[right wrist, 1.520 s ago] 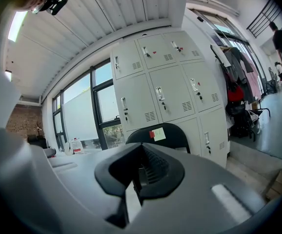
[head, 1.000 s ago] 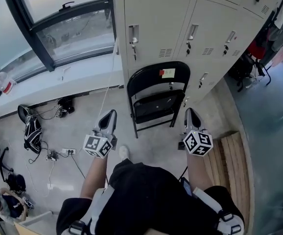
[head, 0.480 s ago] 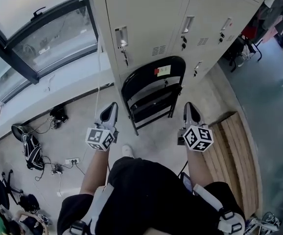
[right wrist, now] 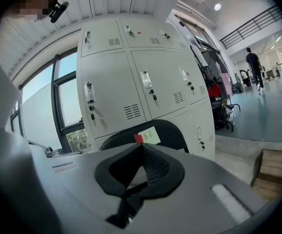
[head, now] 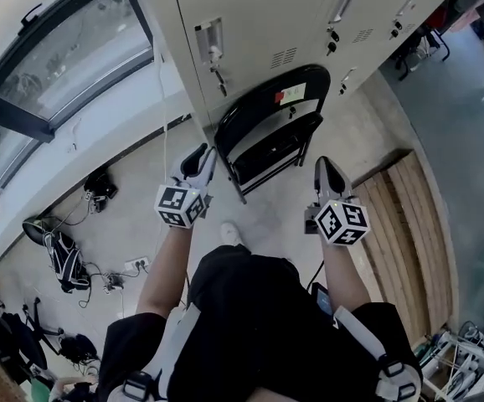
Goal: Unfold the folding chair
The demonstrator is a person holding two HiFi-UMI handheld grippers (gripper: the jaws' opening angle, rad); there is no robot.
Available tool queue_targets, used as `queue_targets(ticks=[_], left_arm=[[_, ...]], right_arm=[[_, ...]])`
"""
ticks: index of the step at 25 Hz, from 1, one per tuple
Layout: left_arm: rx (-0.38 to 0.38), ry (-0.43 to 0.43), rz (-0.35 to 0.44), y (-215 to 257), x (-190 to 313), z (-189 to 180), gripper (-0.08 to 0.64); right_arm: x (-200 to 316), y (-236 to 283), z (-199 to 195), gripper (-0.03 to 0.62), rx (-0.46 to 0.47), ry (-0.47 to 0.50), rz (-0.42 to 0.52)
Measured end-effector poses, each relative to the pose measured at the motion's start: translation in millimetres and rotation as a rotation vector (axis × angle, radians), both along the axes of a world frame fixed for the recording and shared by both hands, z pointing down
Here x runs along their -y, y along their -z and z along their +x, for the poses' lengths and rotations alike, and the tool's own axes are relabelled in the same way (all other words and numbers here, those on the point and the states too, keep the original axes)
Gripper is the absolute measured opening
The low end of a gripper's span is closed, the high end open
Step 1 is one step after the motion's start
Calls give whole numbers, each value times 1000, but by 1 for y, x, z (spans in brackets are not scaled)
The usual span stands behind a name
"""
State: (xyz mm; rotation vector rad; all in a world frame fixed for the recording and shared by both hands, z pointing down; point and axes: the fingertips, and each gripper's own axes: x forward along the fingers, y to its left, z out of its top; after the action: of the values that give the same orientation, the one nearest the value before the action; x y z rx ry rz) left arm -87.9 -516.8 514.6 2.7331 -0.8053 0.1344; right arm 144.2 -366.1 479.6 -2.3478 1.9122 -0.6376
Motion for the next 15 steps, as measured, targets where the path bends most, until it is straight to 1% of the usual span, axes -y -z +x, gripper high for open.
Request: queue_targets(ticks=[3, 5, 6, 8, 11, 15], left_arm=[[41, -64, -20, -16, 12, 15, 139], [74, -96, -17, -25, 20, 24, 161], [90, -104, -10, -29, 25, 28, 185], [115, -112, 0, -35, 34, 36, 196], [130, -137, 0, -42, 41, 49, 199], [117, -177, 0, -47, 42, 67, 199]], right_arm=[[-6, -11, -1, 6, 12, -42, -28], [-13, -14, -3, 6, 12, -63, -37], [-17, -15, -3, 6, 12, -73, -41], [-24, -20, -1, 6, 16, -99, -53], [-35, -30, 6, 6, 37, -143, -77], [-47, -39, 9, 6, 46, -160, -106]])
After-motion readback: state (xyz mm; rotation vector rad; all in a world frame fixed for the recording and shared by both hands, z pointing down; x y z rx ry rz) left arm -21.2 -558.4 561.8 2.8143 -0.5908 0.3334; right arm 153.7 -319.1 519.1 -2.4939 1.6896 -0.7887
